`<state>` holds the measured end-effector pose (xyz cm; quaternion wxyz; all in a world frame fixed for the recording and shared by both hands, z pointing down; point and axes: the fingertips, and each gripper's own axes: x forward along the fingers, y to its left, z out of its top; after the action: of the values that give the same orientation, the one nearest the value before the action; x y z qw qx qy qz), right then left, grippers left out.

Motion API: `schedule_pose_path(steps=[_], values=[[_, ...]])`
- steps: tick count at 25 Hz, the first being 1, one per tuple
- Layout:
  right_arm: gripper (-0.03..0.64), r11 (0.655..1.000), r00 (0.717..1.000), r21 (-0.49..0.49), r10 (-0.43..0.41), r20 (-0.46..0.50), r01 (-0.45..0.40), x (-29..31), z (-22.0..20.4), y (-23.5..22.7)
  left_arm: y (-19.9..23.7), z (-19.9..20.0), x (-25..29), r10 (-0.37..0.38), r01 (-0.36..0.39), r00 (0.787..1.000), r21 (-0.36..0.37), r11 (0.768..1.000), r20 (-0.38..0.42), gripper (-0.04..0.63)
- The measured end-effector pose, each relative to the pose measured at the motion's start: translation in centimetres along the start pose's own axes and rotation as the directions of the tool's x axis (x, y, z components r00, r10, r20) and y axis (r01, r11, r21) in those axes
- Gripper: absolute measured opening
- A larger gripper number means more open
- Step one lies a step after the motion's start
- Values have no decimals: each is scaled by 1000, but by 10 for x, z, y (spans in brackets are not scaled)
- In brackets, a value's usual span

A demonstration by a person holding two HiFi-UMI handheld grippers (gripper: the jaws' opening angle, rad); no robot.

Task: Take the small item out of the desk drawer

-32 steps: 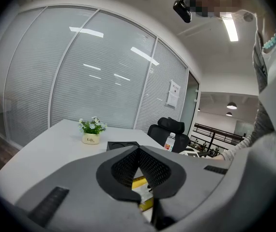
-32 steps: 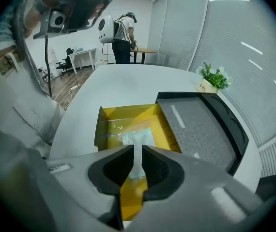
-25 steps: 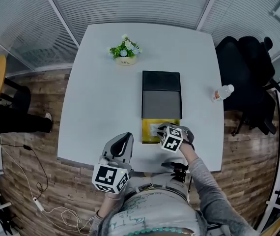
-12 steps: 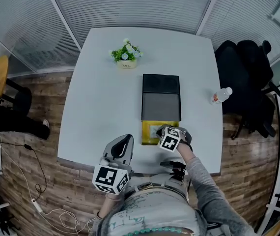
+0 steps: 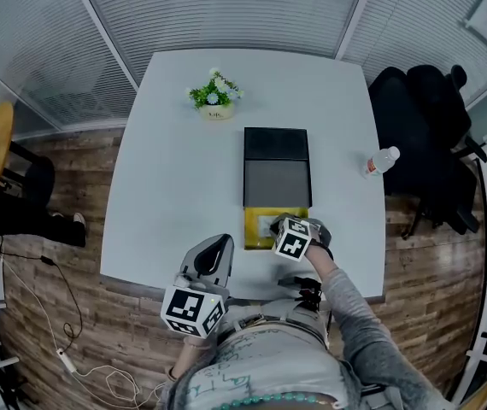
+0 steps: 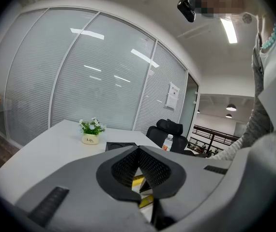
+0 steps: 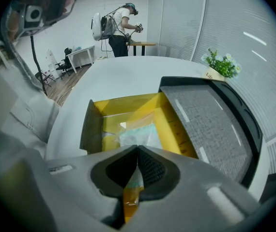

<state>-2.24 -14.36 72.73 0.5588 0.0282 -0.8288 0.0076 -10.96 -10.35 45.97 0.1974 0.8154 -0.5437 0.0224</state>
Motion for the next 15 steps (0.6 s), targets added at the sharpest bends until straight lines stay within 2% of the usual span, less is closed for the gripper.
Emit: schedule_pose_path(steps=[8,15], values=[[5,1000,1000,8,8,6,-8,0,0,0,-6,-4,-1,-10,10,1000,7,1000,-14,-3],[5,999,1000,-45,0,0,0,-6,4,2,-8,-5,-3,-14,14,1000,9,1000,-13,-3]])
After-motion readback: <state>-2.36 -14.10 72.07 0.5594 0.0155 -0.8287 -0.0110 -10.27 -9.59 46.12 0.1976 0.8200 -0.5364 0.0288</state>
